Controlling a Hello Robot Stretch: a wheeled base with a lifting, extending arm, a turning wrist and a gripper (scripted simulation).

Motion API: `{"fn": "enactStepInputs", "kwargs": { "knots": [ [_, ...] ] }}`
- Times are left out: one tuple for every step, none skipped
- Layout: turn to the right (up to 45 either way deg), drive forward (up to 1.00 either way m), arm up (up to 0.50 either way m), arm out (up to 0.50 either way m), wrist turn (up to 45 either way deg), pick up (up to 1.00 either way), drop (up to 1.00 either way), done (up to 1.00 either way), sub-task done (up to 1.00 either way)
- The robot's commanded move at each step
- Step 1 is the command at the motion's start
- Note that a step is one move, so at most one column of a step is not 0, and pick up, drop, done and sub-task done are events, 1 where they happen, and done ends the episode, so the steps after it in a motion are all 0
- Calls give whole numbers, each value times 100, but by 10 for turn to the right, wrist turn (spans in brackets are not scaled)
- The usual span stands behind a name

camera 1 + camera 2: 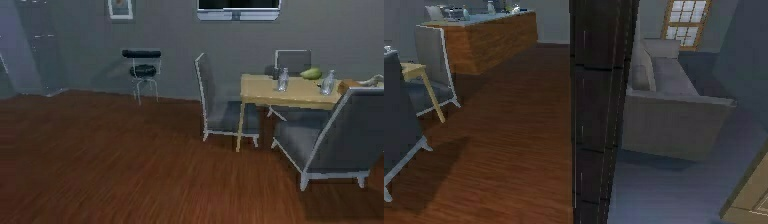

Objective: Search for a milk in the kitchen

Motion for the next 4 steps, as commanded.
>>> {"fn": "enactStepInputs", "kwargs": {
  "knots": [
    [30, 0, 0, 0, 0, 0, 0, 0, 0],
    [90, 0, 0, 0, 0, 0, 0, 0, 0],
    [0, 15, 0, 0, 0, 0, 0, 0, 0],
    [-90, 0, 0, 0, 0, 0, 0, 0, 0]
  ]
}}
